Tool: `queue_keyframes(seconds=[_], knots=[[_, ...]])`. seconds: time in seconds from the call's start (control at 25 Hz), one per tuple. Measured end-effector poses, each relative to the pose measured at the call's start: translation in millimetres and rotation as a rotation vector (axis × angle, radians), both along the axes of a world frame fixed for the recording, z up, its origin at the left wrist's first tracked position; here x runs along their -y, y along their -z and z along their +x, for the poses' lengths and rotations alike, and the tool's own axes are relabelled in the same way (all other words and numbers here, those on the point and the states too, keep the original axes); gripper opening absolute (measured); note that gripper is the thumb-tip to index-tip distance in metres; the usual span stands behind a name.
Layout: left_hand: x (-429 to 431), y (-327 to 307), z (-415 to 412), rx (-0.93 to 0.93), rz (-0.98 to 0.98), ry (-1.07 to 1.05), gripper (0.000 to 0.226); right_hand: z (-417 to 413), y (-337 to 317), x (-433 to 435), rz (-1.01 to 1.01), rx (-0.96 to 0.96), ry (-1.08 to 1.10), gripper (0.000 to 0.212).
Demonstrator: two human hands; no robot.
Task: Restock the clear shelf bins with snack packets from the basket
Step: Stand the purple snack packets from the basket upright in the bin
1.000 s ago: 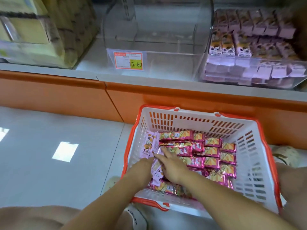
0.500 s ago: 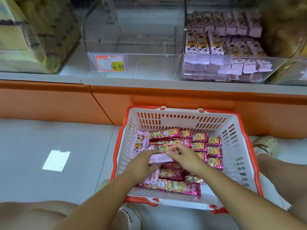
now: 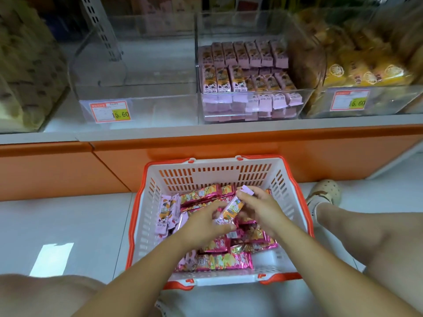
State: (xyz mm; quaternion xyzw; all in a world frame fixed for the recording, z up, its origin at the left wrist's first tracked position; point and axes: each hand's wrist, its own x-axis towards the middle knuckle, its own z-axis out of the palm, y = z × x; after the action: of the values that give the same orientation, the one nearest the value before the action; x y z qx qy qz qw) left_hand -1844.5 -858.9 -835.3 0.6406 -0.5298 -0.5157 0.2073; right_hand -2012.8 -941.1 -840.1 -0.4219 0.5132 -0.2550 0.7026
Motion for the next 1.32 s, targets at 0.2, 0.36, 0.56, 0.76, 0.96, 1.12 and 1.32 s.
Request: queue_keyframes(seconds=[0.2, 0.36, 0.56, 0.76, 0.96, 1.12, 1.32], knots=[[5, -2, -3, 0.005, -0.060, -0.026, 0.056, -6, -1, 4, 0.025, 0.055, 0.087, 0.025], [7, -5, -9, -0.010, -0.160, -0.147, 0.054, -2, -12, 0, 0.143, 0.303, 0.190, 0.023], [21, -40, -16, 0.073, -0.279, -0.144, 0.052, 6, -46, -3, -0.020, 0.242, 0.147, 0.053], [63, -122, 9, 0.490, -0.780, -0.250, 0.052, 6, -141, 30, -0.394, 0.186, 0.198, 0.038], [124, -180, 65, 0.671, -0.874, -0.285, 0.065, 12, -214, 115, -0.741, -0.023, 0.249, 0.030], [143, -178, 73, 0.645, -0.750, -0.146, 0.069, 27, -223, 174, -0.696, -0.279, 0.158, 0.043], [145, -175, 78, 0.685, -0.770, -0.151, 0.066, 41, -205, 194, -0.543, -0.537, -0.047, 0.038]])
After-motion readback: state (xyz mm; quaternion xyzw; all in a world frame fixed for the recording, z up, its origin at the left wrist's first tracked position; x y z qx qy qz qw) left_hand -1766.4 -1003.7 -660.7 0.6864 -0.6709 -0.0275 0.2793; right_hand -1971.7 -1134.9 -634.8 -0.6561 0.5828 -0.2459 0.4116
